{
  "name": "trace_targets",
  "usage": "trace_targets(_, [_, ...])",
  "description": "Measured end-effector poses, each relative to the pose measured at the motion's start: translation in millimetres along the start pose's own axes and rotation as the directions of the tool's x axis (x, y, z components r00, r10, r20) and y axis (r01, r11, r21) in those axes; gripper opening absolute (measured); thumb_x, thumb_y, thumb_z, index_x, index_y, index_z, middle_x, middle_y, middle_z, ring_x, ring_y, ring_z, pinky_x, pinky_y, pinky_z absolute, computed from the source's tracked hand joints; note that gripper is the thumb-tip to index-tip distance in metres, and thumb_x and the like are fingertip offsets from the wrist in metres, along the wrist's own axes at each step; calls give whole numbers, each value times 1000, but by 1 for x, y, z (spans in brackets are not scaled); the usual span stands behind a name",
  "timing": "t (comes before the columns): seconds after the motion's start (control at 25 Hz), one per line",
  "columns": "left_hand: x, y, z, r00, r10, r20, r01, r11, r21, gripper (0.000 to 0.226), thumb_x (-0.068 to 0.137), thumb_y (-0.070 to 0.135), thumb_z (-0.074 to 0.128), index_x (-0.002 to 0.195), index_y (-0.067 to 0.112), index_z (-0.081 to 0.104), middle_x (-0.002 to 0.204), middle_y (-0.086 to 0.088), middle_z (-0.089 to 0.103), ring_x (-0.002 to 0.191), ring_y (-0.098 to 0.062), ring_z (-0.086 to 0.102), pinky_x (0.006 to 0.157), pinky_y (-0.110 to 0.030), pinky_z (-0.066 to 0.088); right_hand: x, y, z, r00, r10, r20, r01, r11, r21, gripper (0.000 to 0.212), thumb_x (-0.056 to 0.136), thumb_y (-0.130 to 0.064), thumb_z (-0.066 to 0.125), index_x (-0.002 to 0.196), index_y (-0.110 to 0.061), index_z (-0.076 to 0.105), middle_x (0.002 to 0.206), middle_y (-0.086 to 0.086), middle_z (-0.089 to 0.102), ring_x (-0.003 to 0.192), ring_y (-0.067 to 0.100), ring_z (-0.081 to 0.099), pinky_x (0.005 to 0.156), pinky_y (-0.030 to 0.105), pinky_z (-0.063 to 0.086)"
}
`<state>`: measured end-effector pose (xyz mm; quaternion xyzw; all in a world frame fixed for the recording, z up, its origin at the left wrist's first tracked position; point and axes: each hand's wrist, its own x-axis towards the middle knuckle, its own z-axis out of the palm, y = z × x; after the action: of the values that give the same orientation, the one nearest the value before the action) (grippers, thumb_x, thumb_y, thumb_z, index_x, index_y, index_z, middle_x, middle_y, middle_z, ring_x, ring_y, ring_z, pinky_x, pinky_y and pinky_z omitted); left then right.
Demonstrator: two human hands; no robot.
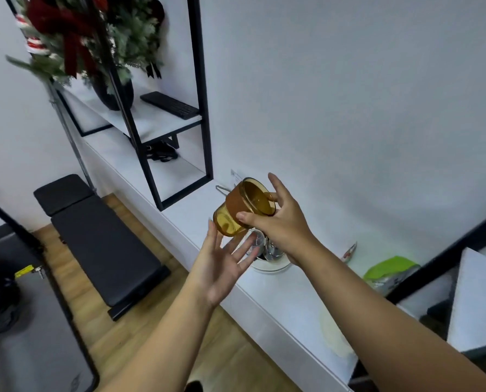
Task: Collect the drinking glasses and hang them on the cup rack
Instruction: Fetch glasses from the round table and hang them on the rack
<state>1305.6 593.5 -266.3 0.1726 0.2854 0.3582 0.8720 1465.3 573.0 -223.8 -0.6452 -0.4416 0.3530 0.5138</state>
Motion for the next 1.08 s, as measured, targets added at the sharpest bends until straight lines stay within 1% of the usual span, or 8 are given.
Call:
trace_targets(0.16, [50, 26, 27, 982, -184, -46, 168, 957, -235, 73, 89, 62, 65, 132, 4, 66, 130, -23, 69, 118, -38, 70, 109, -44, 49, 39, 25, 12, 1000, 0, -11, -1, 996, -95, 119, 56, -46, 97, 154, -55, 30, 149, -14, 52, 130, 14, 61, 111, 41, 51])
trace_targets(0.28, [99, 49, 23, 964, -240, -113, 207, 947, -245, 56, 91, 52, 70, 114, 1, 74, 114, -19, 76, 91, -35, 79, 91, -42, 61, 75, 42, 26, 999, -3, -40, -3, 989, -149, 119, 58, -45, 97, 155, -53, 28, 150, -15, 52, 130, 13, 61, 111, 40, 50])
trace_targets(0.36, [137, 63, 12, 944, -294, -148, 261, 943, -206, 51, 90, 49, 71, 101, 0, 78, 112, -18, 77, 89, -33, 79, 84, -41, 63, 103, 55, 34, 997, 23, -69, -35, 985, -170, 120, 59, -40, 98, 155, -54, 27, 146, -16, 54, 129, 11, 61, 110, 38, 51])
trace_targets(0.48, [195, 84, -10, 934, -329, -142, 327, 944, -37, 49, 93, 50, 67, 112, 6, 77, 121, -18, 74, 109, -35, 73, 86, -41, 63, 143, 76, 38, 994, 97, -46, -104, 977, -185, 124, 58, -43, 97, 156, -55, 22, 144, -17, 55, 131, 8, 59, 110, 34, 50])
trace_targets(0.56, [235, 96, -28, 956, -241, -169, 260, 961, 99, 46, 94, 46, 68, 125, 12, 69, 122, -14, 75, 112, -32, 72, 81, -40, 65, 159, 90, 30, 989, 148, -15, -147, 953, -266, 126, 59, -52, 95, 158, -55, 17, 149, -15, 52, 135, 7, 53, 111, 32, 45])
trace_targets(0.68, [301, 106, -59, 969, -79, -235, 159, 925, 345, 49, 87, 38, 80, 129, 17, 66, 120, -8, 76, 108, -24, 74, 84, -40, 64, 171, 130, 9, 963, 240, -126, -269, 906, -327, 119, 65, -46, 96, 160, -46, 24, 151, -15, 49, 133, 5, 47, 107, 27, 38])
trace_targets(0.84, [365, 95, -83, 966, 115, -230, 83, 707, 702, 81, 71, 28, 95, 137, 21, 48, 124, 1, 67, 109, -14, 69, 87, -36, 62, 154, 192, -6, 910, 346, -227, -412, 809, -418, 102, 76, -39, 92, 159, -32, 33, 150, -3, 51, 135, 11, 46, 105, 22, 30])
trace_targets(1.08, [405, 54, -110, 992, 107, -62, 12, 416, 909, 90, 64, 29, 99, 136, 30, 45, 126, 9, 61, 113, -8, 64, 95, -27, 55, 159, 249, -3, 853, 432, -294, -522, 724, -450, 103, 78, -49, 87, 162, -30, 30, 157, 4, 47, 144, 22, 43, 110, 30, 32])
